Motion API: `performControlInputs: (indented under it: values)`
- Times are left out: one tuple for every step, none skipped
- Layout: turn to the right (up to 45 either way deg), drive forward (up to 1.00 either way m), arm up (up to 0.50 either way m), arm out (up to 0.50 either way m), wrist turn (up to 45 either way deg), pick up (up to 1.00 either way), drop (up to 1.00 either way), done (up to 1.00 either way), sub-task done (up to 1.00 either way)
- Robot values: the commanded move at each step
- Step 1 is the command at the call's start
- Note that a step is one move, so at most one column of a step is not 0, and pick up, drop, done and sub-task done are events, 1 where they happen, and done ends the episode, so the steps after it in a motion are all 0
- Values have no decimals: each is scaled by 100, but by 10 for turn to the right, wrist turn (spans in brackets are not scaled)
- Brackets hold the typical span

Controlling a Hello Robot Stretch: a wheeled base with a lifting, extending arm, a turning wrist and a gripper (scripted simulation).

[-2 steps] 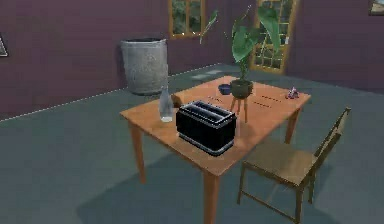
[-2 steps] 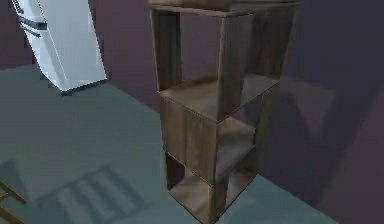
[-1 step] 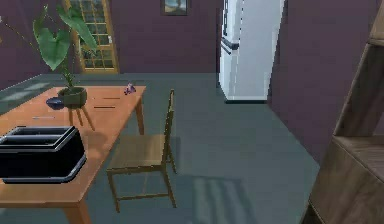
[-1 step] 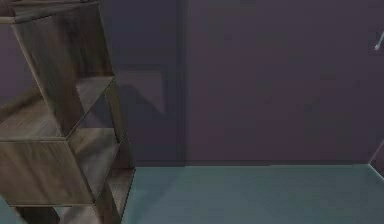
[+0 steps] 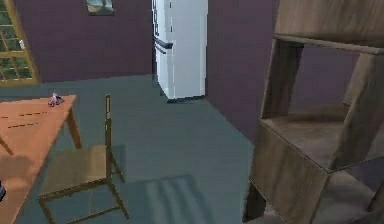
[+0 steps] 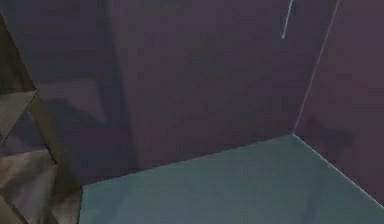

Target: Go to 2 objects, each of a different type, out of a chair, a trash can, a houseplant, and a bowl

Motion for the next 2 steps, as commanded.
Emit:
performControlInputs:
  values:
    - [0, 20, 0, 0, 0, 0, 0, 0, 0]
    - [-360, 0, 0, 0, 0, 0, 0, 0, 0]
